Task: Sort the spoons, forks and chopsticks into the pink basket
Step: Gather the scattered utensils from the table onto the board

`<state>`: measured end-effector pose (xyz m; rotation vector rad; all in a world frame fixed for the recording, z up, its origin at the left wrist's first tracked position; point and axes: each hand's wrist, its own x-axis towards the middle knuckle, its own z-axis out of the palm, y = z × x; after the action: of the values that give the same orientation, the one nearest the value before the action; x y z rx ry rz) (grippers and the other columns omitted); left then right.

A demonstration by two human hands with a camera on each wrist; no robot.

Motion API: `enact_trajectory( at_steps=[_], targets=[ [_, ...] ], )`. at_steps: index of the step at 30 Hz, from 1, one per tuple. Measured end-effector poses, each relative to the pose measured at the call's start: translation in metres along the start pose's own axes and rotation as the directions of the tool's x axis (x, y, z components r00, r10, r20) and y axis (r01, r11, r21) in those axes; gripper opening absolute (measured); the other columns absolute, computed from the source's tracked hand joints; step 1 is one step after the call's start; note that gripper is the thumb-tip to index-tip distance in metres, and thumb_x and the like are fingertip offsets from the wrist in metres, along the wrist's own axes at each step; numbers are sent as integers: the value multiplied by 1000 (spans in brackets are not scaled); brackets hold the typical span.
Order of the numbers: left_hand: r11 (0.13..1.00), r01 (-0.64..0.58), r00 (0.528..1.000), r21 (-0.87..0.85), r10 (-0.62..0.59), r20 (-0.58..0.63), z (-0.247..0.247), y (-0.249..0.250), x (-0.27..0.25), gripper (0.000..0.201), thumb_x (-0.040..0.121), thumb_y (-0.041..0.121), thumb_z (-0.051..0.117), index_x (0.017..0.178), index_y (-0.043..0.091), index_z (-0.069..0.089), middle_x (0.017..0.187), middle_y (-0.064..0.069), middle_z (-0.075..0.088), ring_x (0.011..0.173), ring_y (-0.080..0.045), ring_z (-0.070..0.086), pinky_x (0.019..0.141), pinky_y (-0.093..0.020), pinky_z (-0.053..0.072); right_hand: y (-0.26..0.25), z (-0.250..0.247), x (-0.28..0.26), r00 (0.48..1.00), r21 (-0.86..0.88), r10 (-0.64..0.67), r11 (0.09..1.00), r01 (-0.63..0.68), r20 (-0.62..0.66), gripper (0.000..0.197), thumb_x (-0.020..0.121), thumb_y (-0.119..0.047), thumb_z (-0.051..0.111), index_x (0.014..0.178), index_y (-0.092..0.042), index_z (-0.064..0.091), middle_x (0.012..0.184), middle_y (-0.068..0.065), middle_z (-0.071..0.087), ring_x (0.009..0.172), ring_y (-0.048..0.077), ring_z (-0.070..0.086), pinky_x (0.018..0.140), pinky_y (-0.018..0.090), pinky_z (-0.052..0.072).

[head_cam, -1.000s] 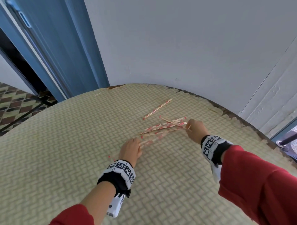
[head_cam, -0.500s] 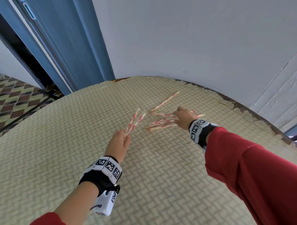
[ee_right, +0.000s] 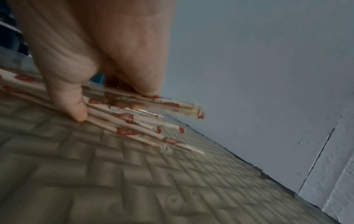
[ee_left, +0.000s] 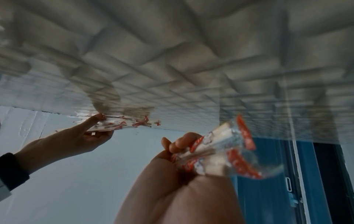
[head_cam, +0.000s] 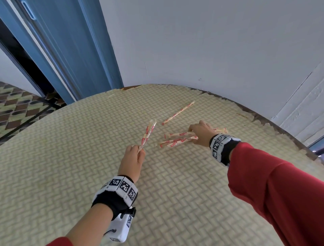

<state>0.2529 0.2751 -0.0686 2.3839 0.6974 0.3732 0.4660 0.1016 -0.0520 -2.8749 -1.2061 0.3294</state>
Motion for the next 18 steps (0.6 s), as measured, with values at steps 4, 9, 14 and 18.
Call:
enact_trajectory(
  at_steps=[4, 9, 14, 18],
  targets=[
    [1000, 15, 1000, -4, -15, -22, -4, -1, -1, 25, 98, 21, 37, 88, 5, 54, 87, -1, 44, 59, -10, 43, 51, -14, 33, -3, -2, -2, 999, -50, 39, 998, -37, 38, 36, 91, -30, 49, 119, -8, 48, 121, 11, 51, 117, 30, 42, 98, 40, 36],
    [1000, 20, 999, -19, -21, -43, -12, -8, 2, 26, 98, 21, 37, 90, 4, 56, 88, -4, 45, 60, -12, 45, 55, -23, 36, -14, -21, 21, 997, 155, 52, 987, -42, -63, 28, 92, -17, 46, 118, -9, 40, 111, 14, 58, 98, 33, 57, 80, 40, 42],
    [999, 36, 998, -17, -37, -56, -23, -29, 6, 24, 98, 22, 36, 86, 11, 54, 84, -1, 45, 62, -13, 46, 53, -15, 35, -36, -25, 57, 995, -45, 44, 998, -49, -92, 28, 94, -11, 40, 119, -16, 51, 115, 8, 61, 106, 29, 56, 89, 38, 38],
    [1000, 25, 998, -4, -26, -61, -30, -48, 3, 23, 98, 22, 37, 81, 15, 52, 80, 0, 45, 60, -12, 45, 53, -13, 35, -51, -11, 78, 996, -161, -68, 985, 57, -61, 47, 94, -7, 38, 138, -24, 40, 137, 5, 42, 128, 26, 37, 101, 45, 32]
  ],
)
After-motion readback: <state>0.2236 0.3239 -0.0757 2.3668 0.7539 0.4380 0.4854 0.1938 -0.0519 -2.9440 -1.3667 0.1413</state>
